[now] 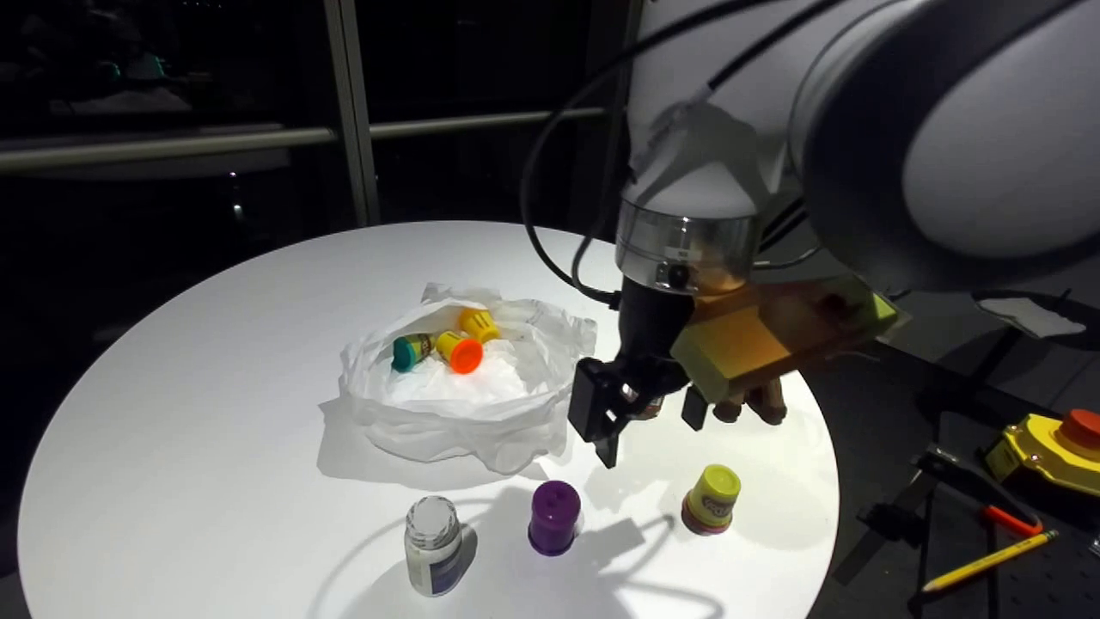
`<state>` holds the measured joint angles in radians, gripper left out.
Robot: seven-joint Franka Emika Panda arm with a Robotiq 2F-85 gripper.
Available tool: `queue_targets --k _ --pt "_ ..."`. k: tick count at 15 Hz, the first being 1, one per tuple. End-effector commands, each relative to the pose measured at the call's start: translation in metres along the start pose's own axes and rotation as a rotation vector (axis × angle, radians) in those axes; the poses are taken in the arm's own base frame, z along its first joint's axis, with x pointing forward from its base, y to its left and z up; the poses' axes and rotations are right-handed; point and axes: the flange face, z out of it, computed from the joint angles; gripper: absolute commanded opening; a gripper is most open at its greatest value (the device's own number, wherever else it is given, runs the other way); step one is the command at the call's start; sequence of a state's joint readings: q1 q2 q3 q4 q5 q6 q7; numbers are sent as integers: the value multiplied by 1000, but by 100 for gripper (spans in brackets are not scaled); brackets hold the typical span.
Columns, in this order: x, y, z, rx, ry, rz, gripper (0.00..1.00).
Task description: Remove the deer toy and containers from the white plastic bag and place them on the table
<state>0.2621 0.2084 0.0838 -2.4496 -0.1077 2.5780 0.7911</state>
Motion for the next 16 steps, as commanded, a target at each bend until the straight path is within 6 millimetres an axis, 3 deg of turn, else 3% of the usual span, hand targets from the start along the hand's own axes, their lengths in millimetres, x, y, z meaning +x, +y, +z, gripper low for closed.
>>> queue_targets --k 1,7,10,16 --pt "46 -27 -20 -38 -8 -76 100" --pt "122 -54 -39 -66 79 -184 100" --pt "159 -61 -32 -99 87 -309 100" --pt "227 -65 3 -90 123 -454 100"
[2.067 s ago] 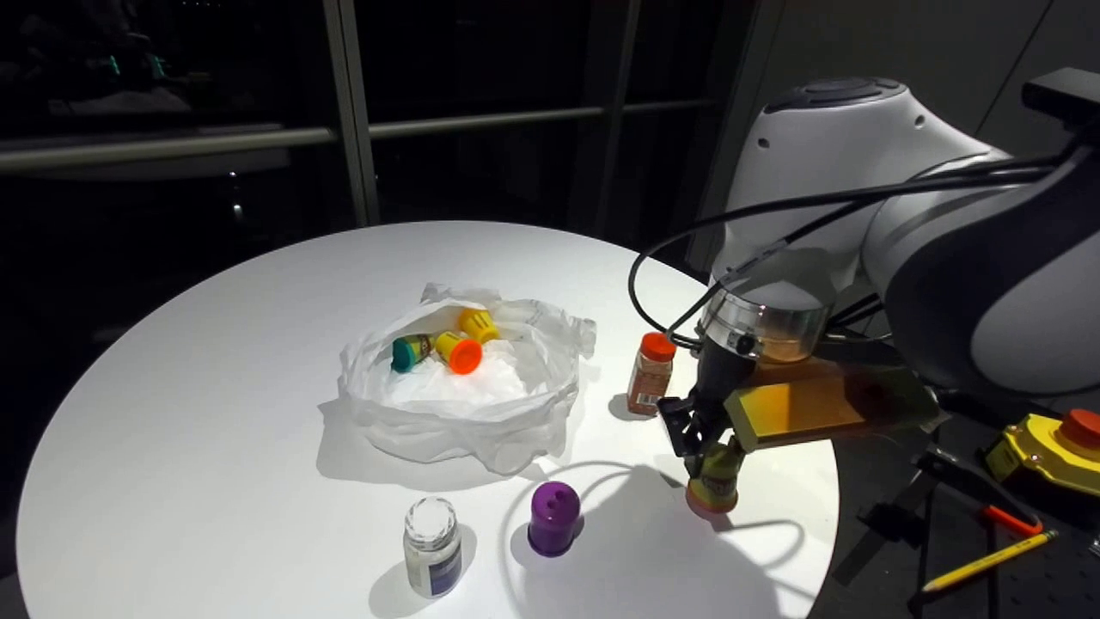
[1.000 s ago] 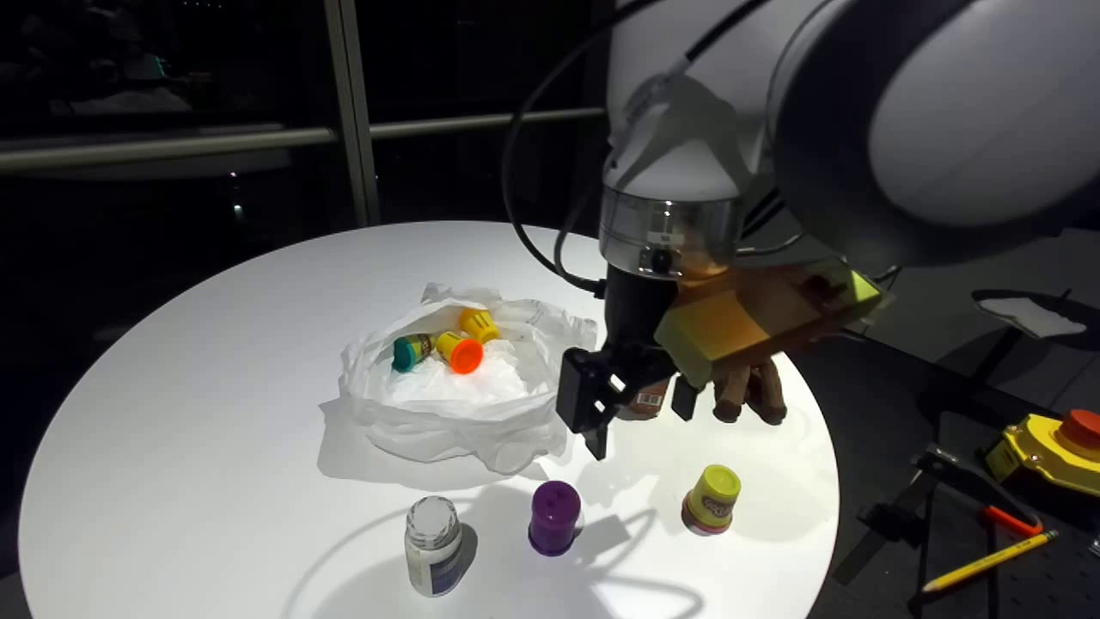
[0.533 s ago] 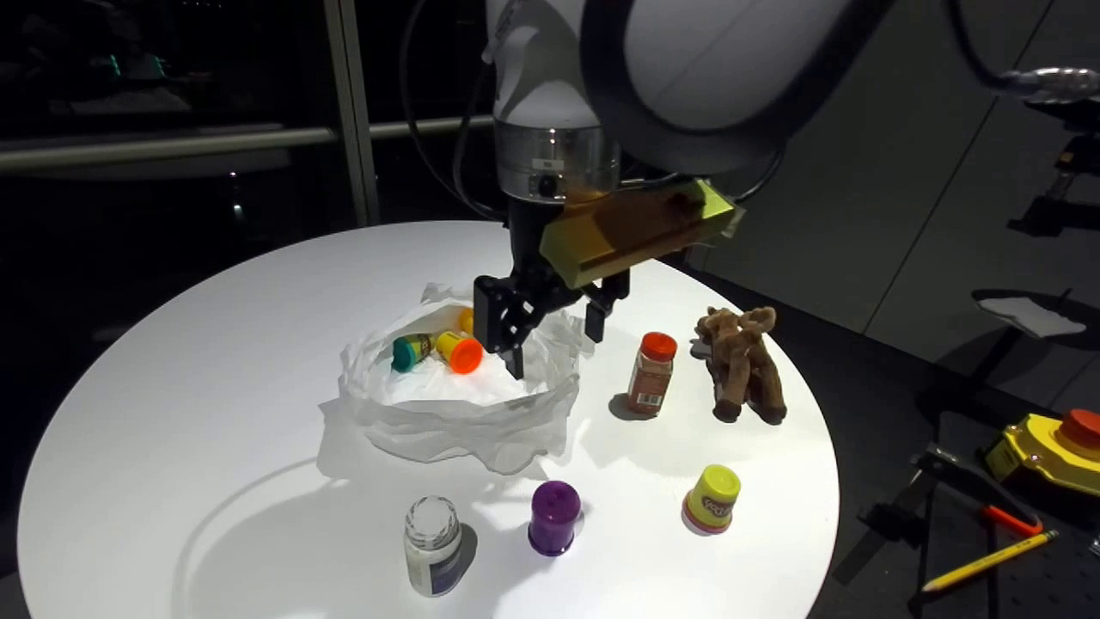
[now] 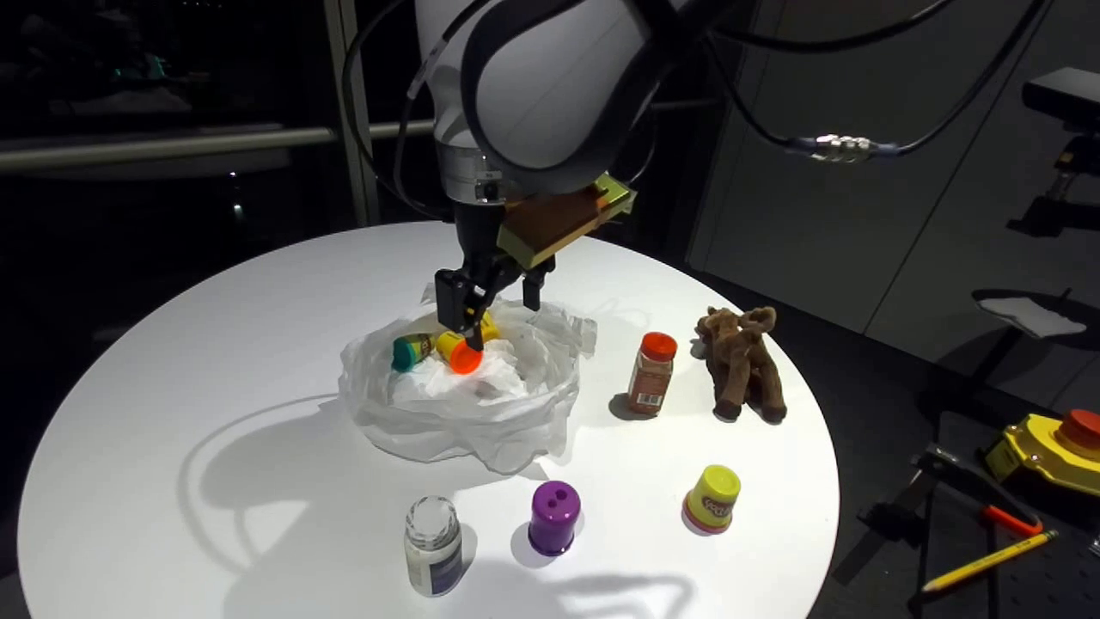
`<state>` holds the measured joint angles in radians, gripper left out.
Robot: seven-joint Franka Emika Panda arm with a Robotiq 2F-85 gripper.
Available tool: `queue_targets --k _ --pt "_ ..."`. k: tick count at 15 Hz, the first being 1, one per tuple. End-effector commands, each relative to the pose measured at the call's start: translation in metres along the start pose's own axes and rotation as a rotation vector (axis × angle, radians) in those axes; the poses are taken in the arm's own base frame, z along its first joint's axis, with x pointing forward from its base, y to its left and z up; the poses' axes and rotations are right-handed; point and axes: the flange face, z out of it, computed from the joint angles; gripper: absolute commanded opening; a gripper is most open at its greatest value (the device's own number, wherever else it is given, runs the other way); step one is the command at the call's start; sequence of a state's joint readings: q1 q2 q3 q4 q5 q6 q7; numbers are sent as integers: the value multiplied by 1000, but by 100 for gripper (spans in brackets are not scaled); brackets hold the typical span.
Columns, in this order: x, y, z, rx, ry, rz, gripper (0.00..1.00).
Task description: Remove the deer toy and containers from the white plastic bag and place them on the table
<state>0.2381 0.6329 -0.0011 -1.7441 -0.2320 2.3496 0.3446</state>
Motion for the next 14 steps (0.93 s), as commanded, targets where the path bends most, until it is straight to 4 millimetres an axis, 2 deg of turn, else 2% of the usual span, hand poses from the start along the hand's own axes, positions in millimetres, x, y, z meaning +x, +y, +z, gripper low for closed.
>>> queue_targets --k 1,7,14 --pt "43 8 27 5 19 -52 100" --pt "75 8 63 64 27 -47 100" --pt "96 8 88 69 26 -16 100"
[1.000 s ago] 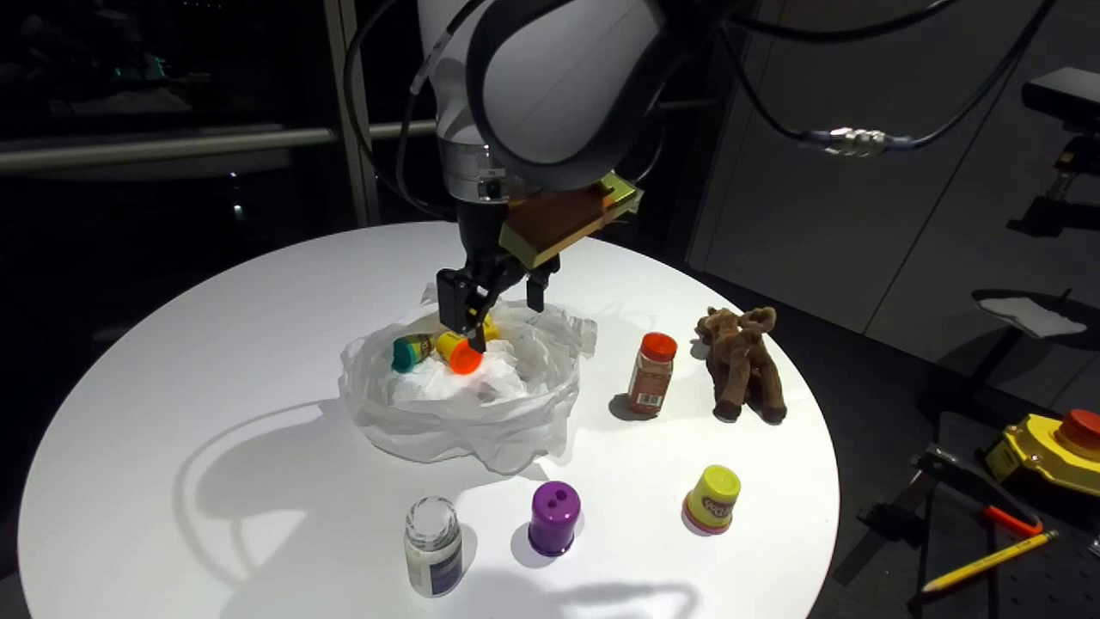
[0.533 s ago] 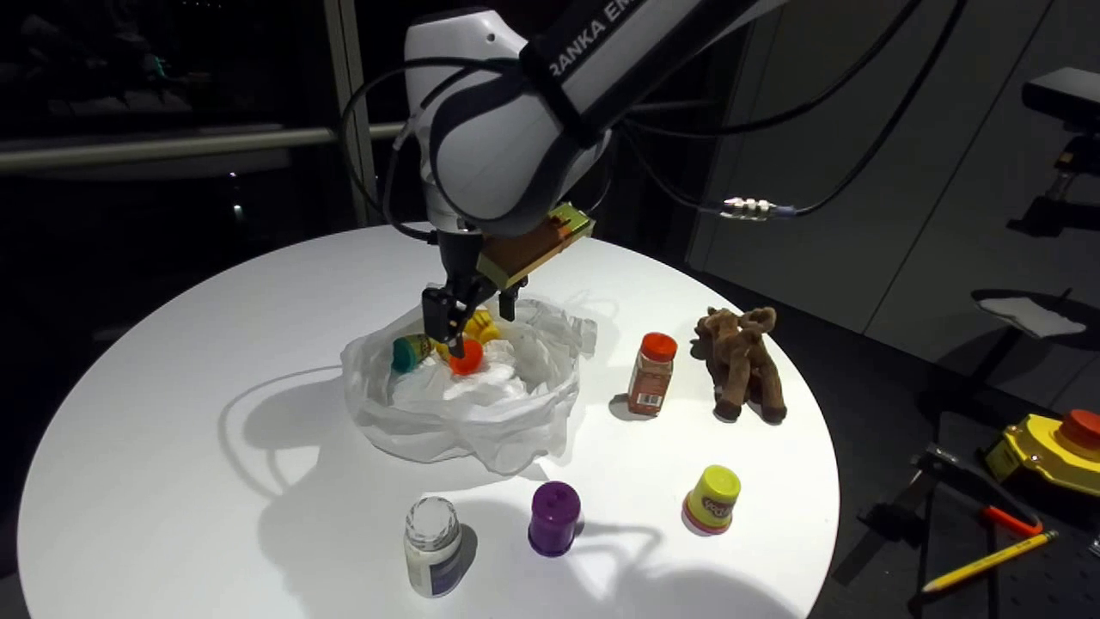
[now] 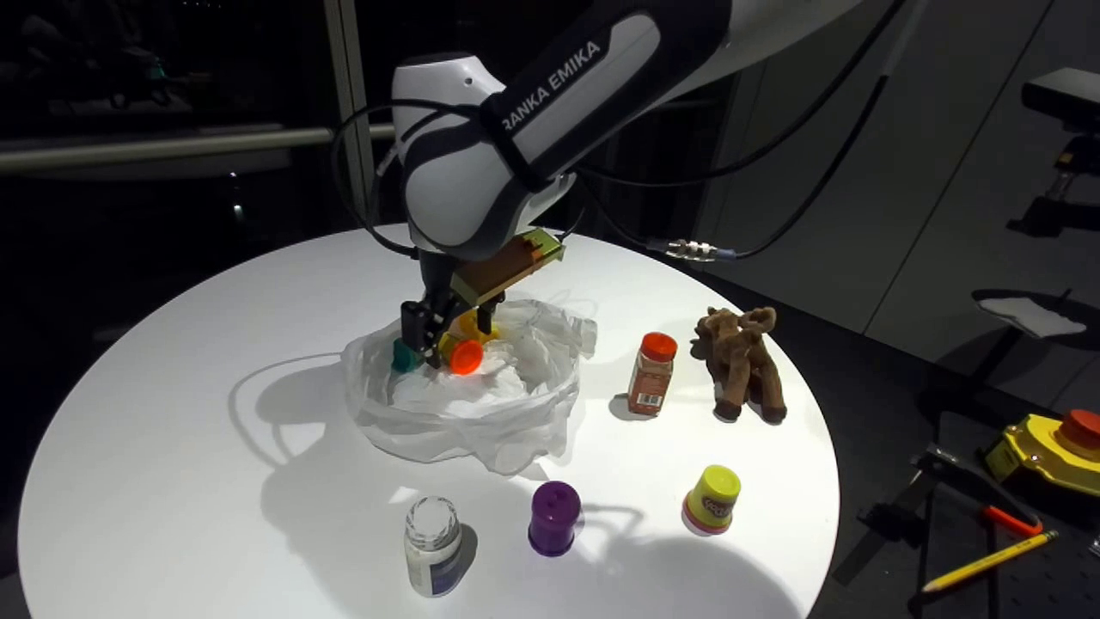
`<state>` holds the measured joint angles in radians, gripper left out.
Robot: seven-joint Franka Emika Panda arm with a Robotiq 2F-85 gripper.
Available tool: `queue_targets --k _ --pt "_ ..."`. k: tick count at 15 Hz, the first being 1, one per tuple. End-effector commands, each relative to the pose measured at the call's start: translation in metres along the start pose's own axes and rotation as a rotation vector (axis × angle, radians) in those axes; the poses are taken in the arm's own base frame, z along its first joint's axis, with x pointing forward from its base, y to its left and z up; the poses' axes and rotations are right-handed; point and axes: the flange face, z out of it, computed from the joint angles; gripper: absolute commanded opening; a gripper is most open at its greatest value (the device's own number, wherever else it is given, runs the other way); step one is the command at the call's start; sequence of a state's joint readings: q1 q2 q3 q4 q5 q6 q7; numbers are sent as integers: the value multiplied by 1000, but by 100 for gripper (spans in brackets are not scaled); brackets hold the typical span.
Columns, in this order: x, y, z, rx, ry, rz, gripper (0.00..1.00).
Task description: Remove the deer toy and containers from the white plastic bag and place them on the table
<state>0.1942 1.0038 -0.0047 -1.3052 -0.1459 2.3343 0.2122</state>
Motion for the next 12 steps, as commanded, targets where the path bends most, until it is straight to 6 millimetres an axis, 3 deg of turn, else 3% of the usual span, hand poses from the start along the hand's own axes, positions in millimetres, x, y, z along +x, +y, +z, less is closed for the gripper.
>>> queue_targets --k 1,2,4,10,12 --pt "18 2 8 4 -5 3 97" --pt "20 3 12 -3 -5 3 75" --pt "23 4 16 -23 -2 1 72" --pt "30 8 11 -61 20 24 25" --pt "28 6 2 -69 22 29 19"
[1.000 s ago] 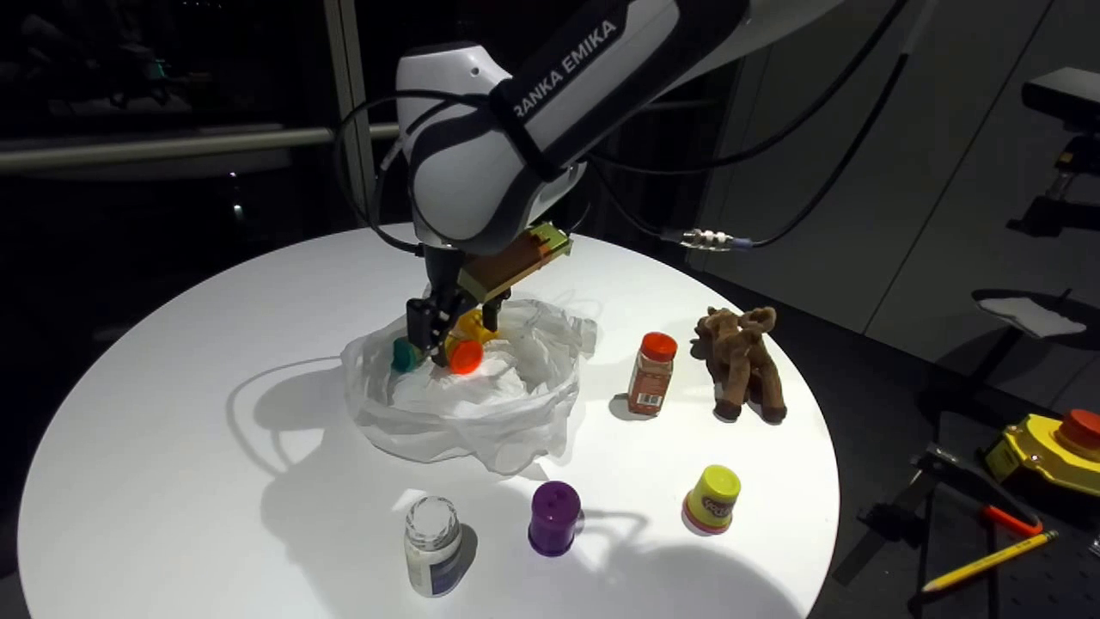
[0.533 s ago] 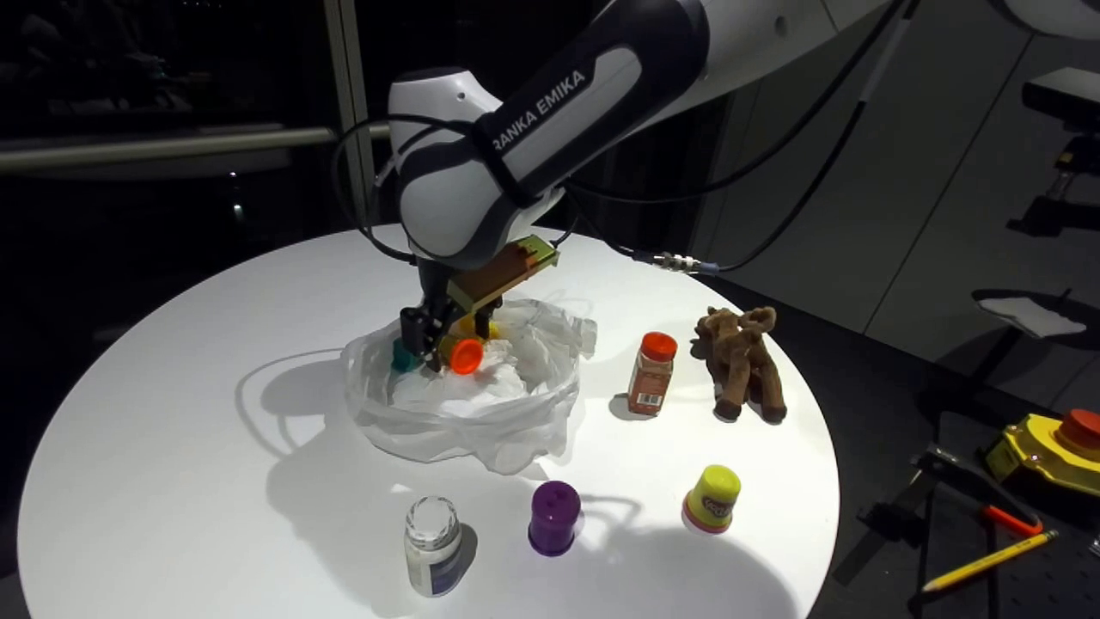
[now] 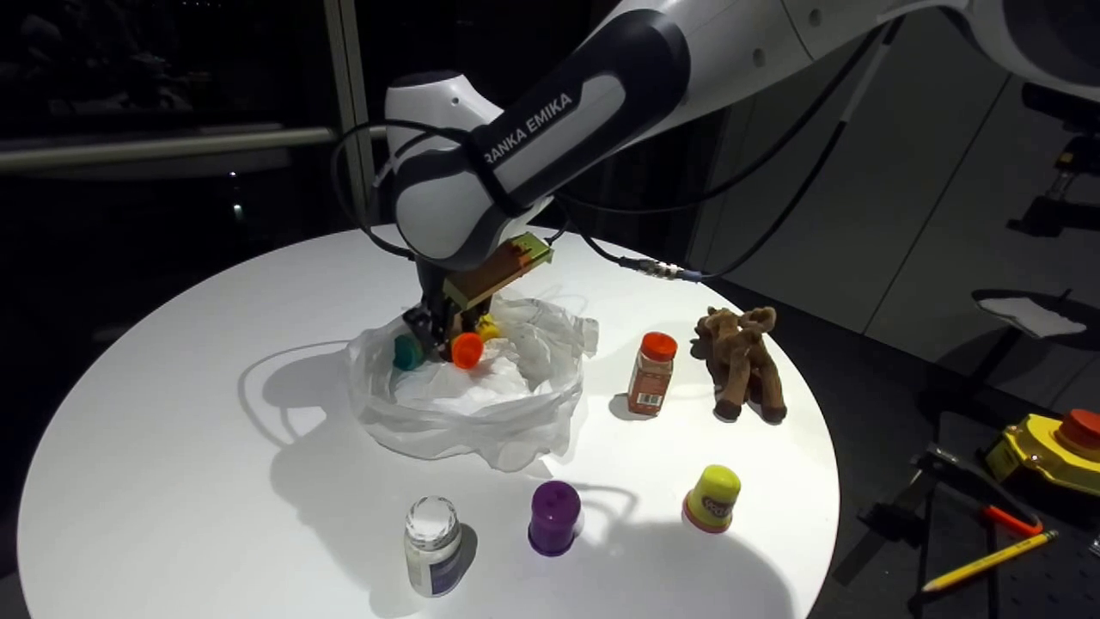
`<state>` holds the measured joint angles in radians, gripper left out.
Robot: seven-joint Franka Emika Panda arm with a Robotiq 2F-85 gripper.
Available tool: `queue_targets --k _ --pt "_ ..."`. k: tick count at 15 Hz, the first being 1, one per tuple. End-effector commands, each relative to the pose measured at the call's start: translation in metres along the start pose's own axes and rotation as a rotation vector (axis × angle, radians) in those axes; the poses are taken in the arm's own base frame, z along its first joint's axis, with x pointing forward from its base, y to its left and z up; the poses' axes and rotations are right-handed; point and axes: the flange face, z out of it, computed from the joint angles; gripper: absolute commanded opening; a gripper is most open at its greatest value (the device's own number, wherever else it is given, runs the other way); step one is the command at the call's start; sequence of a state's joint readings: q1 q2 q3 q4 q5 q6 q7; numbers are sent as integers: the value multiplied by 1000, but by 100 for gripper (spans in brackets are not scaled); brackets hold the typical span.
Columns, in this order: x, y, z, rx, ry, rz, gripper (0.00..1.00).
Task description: Remove the deer toy and containers from the white plastic bag and place them on the table
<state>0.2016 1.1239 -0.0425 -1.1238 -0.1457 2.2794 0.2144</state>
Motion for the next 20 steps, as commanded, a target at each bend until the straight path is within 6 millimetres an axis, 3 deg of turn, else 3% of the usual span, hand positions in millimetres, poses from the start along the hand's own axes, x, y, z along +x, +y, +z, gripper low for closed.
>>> queue_targets --k 1,5,10,14,20 --pt "4 -5 -21 -37 14 16 19" --pt "-11 -22 -49 -58 29 55 19" --pt "-50 -48 -94 -99 35 163 19" --pt "-91 -55 -115 -156 22 266 19" --pt "-172 -50 -124 -179 -59 398 19"
